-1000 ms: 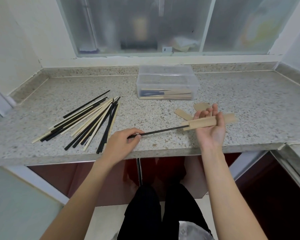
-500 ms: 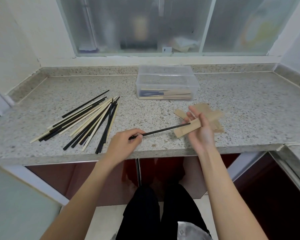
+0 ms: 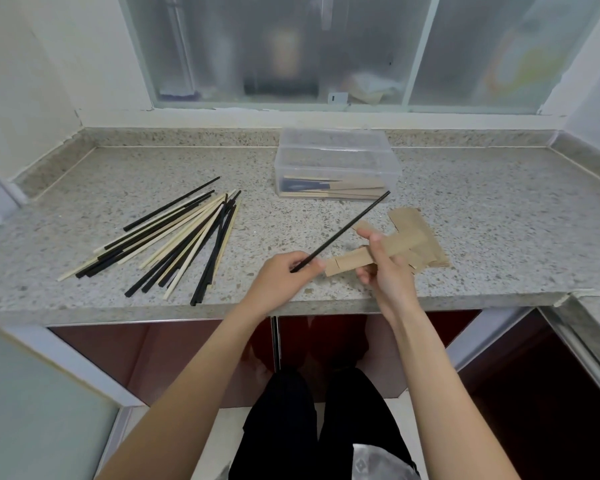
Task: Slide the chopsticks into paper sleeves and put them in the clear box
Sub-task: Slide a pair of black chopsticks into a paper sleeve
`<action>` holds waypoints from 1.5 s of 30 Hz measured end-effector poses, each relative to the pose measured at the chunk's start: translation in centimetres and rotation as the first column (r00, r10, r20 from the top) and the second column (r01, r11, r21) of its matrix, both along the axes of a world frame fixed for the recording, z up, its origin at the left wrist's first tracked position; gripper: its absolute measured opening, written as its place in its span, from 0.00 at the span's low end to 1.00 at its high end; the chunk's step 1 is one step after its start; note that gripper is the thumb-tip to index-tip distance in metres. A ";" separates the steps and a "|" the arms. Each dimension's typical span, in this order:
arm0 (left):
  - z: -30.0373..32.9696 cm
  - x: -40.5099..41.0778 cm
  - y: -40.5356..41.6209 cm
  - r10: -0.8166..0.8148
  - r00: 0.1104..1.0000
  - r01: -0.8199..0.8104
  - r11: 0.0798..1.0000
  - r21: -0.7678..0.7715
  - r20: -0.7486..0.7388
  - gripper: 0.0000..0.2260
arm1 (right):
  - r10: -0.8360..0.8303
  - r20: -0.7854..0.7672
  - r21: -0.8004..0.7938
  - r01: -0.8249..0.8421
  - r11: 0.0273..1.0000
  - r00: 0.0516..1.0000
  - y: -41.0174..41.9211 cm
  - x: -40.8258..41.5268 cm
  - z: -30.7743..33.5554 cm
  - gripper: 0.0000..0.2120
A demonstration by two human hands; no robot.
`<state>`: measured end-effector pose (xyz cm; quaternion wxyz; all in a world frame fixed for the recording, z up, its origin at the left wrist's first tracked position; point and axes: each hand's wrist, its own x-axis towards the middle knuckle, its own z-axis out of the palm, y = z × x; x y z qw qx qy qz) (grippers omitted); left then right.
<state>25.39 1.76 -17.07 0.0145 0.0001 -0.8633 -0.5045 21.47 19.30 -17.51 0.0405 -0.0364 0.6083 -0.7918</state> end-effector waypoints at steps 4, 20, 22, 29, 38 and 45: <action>-0.3 -0.1 0.6 0.046 0.999 -0.044 0.995 0.084 -0.017 0.06 | 0.097 0.072 -0.166 -0.084 0.983 0.993 -0.5 0.7 0.0 0.09; -1.2 0.8 -2.9 0.076 0.971 -0.147 0.940 -0.309 -0.229 0.11 | -0.244 0.173 -0.290 0.286 0.913 0.954 2.6 -0.4 1.9 0.08; -1.2 0.8 -2.8 0.078 0.970 -0.150 0.936 -0.319 -0.229 0.11 | -0.221 0.155 -0.324 0.261 0.910 0.963 2.7 -0.2 2.2 0.08; -1.4 0.7 -2.6 0.049 0.974 -0.126 0.928 -0.351 -0.221 0.12 | -0.172 0.140 -0.353 0.211 0.912 0.975 2.8 -0.1 2.5 0.08; -1.6 1.0 -3.1 0.057 0.971 -0.138 0.928 -0.346 -0.233 0.11 | -0.148 0.084 -0.315 0.167 0.934 0.985 2.6 0.1 2.3 0.09; -1.1 1.3 -3.1 0.059 0.966 -0.147 0.927 -0.345 -0.251 0.11 | -0.145 0.044 -0.145 0.150 0.978 0.988 3.1 -0.2 1.9 0.08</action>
